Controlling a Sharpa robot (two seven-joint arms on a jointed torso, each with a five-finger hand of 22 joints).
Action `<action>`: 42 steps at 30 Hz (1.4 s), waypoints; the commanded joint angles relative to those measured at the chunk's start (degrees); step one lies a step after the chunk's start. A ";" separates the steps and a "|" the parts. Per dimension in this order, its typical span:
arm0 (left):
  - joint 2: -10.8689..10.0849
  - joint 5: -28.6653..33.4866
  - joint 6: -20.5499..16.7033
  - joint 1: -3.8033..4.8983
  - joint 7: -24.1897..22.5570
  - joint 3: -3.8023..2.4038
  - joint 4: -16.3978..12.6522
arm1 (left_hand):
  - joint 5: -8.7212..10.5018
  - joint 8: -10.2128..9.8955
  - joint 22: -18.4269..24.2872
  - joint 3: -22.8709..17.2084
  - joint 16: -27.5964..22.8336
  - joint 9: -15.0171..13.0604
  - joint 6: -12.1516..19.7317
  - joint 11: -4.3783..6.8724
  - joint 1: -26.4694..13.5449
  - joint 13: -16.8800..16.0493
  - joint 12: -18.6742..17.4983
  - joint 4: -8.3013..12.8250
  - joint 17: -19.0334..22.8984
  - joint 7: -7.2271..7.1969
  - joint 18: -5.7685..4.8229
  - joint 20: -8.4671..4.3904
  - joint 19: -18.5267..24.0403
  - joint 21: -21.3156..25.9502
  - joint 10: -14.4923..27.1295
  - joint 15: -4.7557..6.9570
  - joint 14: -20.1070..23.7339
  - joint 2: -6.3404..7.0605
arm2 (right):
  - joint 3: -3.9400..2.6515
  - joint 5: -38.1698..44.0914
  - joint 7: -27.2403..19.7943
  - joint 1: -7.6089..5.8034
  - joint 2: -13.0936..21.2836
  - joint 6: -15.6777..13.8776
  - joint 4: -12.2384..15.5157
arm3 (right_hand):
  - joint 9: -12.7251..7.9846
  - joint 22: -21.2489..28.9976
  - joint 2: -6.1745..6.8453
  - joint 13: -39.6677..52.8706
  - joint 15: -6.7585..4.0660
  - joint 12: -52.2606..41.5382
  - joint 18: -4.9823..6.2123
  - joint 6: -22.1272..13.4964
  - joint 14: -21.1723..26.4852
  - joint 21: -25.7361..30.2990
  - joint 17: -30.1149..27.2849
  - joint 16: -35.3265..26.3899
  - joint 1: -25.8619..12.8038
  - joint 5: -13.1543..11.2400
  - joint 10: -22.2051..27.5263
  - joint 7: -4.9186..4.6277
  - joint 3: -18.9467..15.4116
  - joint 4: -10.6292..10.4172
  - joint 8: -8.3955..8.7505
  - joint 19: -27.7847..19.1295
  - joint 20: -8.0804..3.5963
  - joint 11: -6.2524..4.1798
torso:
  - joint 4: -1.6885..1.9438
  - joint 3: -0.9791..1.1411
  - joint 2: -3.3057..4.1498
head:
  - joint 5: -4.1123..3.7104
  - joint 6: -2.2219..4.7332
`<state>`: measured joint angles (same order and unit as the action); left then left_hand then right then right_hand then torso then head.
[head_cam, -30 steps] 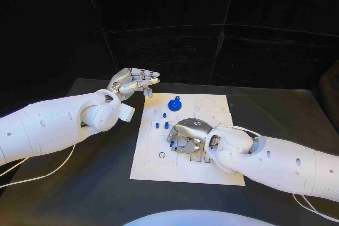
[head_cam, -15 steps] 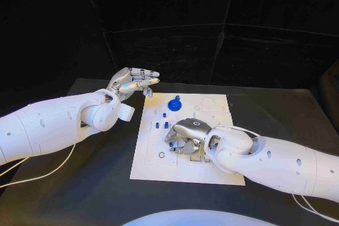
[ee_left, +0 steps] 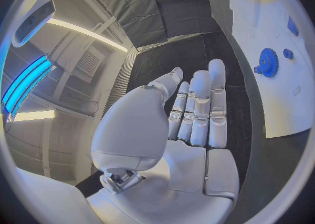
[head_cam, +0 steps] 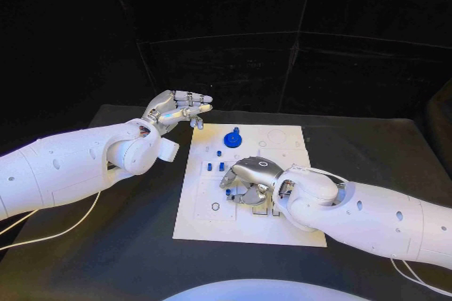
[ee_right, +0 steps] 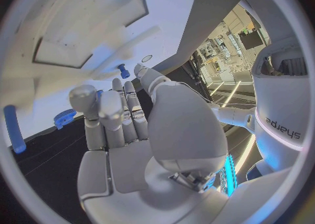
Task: Assemble the parts on the task board
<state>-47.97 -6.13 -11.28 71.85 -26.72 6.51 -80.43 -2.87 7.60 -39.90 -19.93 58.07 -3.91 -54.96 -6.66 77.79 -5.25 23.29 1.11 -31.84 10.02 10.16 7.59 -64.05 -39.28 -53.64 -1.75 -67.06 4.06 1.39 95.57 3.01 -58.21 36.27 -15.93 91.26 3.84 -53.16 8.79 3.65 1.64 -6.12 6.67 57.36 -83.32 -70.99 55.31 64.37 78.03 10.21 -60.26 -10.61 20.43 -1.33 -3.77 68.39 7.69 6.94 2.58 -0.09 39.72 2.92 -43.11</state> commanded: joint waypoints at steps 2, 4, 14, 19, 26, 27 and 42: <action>-0.04 0.21 0.70 0.09 -0.13 -0.05 -0.04 | 0.02 0.20 0.05 0.07 -0.37 0.05 -0.01 0.02 -0.01 0.07 0.25 0.08 0.05 0.17 0.35 -0.02 0.15 0.25 0.48 -0.07 0.33 -0.40 | -0.02 0.01 0.29 -0.07 1.09 -3.36 0.96 | -0.05 0.39 -0.35 0.01 0.06 0.11 0.87 -0.55 0.47 0.30 -0.41 -0.32 0.26 0.54 0.42 -0.11 -0.50 0.08 0.18 -0.59 -0.01 0.00 | -0.02 0.03 -0.02 | -0.11 0.12; -0.11 0.21 0.72 0.09 -0.11 -0.05 -0.03 | 0.02 0.20 0.05 0.07 -0.37 0.05 -0.01 0.02 -0.01 0.07 0.25 0.08 0.05 0.17 0.35 -0.02 0.15 0.25 0.48 -0.07 0.33 -0.40 | -0.04 -0.34 0.30 -0.08 2.50 -4.08 2.23 | -0.04 0.33 -0.41 0.04 0.06 -0.02 0.86 -0.61 0.43 0.29 -0.36 -0.26 0.29 0.73 0.33 -0.15 -0.62 0.09 0.15 -0.52 0.00 0.00 | -0.05 0.03 -0.08 | -0.28 0.29; -0.34 0.21 0.80 0.09 -0.05 -0.04 -0.06 | 0.02 0.20 0.07 0.07 -0.37 0.05 0.00 0.01 0.01 0.08 0.25 0.10 0.08 0.17 0.35 -0.02 0.14 0.27 0.54 -0.08 0.35 -0.39 | -0.27 -4.42 4.06 -4.13 11.03 -1.77 7.34 | -0.03 3.10 -0.06 0.05 -0.12 -0.44 1.38 -1.95 1.57 2.16 -4.07 -3.03 -0.73 0.43 2.09 0.78 -4.17 -0.50 0.12 -2.13 -0.12 -0.49 | -0.17 -0.04 -0.16 | -1.62 1.53; -0.32 0.21 0.87 0.09 0.00 -0.03 -0.01 | 0.02 0.20 0.07 0.07 -0.37 0.05 0.00 0.01 0.01 0.08 0.25 0.10 0.08 0.17 0.35 -0.02 0.14 0.27 0.54 -0.08 0.35 -0.39 | -0.32 -3.90 6.06 -6.25 13.71 -0.28 7.25 | 0.02 5.09 -0.31 0.11 -0.15 -0.96 1.67 -2.83 2.67 3.66 -6.90 -5.01 -0.10 -0.09 4.07 1.37 -6.97 -0.53 0.08 -3.50 -0.12 -0.42 | -0.16 0.02 -0.04 | -2.00 2.30; 0.03 0.21 1.03 0.07 0.01 0.00 0.33 | 0.02 0.20 0.07 0.07 -0.37 0.05 0.00 0.01 0.01 0.08 0.25 0.10 0.08 0.17 0.35 -0.02 0.14 0.27 0.54 -0.08 0.35 -0.39 | -0.33 -3.25 7.47 -7.03 15.46 2.12 6.56 | 0.05 5.41 -0.55 0.16 -0.14 -1.55 1.71 -3.07 2.70 3.98 -7.32 -5.12 0.51 -0.11 4.59 1.78 -8.39 -0.50 0.05 -3.61 -0.10 -0.42 | -0.21 -0.06 -0.05 | -2.52 2.85; 0.07 0.21 1.04 0.07 0.01 0.00 0.37 | 0.02 0.20 0.07 0.07 -0.37 0.05 0.00 0.01 0.01 0.08 0.25 0.10 0.08 0.17 0.35 -0.02 0.14 0.27 0.54 -0.08 0.35 -0.39 | -0.33 -3.08 7.61 -7.07 15.53 2.44 6.46 | 0.06 5.37 -0.61 0.17 -0.14 -1.63 1.70 -3.08 2.70 3.97 -7.36 -5.13 0.58 -0.10 4.58 1.82 -8.49 -0.50 0.05 -3.58 -0.10 -0.42 | -0.21 -0.05 -0.04 | -2.52 2.82; 0.13 0.21 1.23 0.06 0.09 0.03 0.51 | 0.02 0.20 0.07 0.07 -0.37 0.05 0.00 0.01 0.01 0.08 0.25 0.10 0.08 0.17 0.35 -0.02 0.14 0.27 0.54 -0.08 0.35 -0.39 | -0.31 -0.67 8.79 -7.19 13.98 5.54 5.04 | 0.24 4.10 -3.93 0.11 -0.70 -4.44 1.43 -0.75 1.67 3.29 -7.19 -4.21 3.81 -1.50 2.74 1.66 -8.25 0.08 -0.44 -2.00 -0.60 -0.97 | 0.00 -0.07 -0.01 | -2.80 2.59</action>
<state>-47.85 -6.12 -10.78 71.84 -26.45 6.59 -79.86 -2.87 7.60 -39.92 -19.93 58.07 -3.91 -54.96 -6.66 77.79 -5.26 23.29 1.11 -31.85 10.02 10.16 7.59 -64.05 -39.28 -53.64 -1.75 -67.06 4.06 1.11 93.34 10.87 -65.29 50.37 -12.23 96.35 4.08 -48.93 4.93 3.82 1.02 -10.39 7.59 56.31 -81.45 -67.36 47.99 60.00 81.45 8.94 -57.08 -8.99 11.87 -1.12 -4.15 66.16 7.04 5.73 2.58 -0.12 39.71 0.12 -40.47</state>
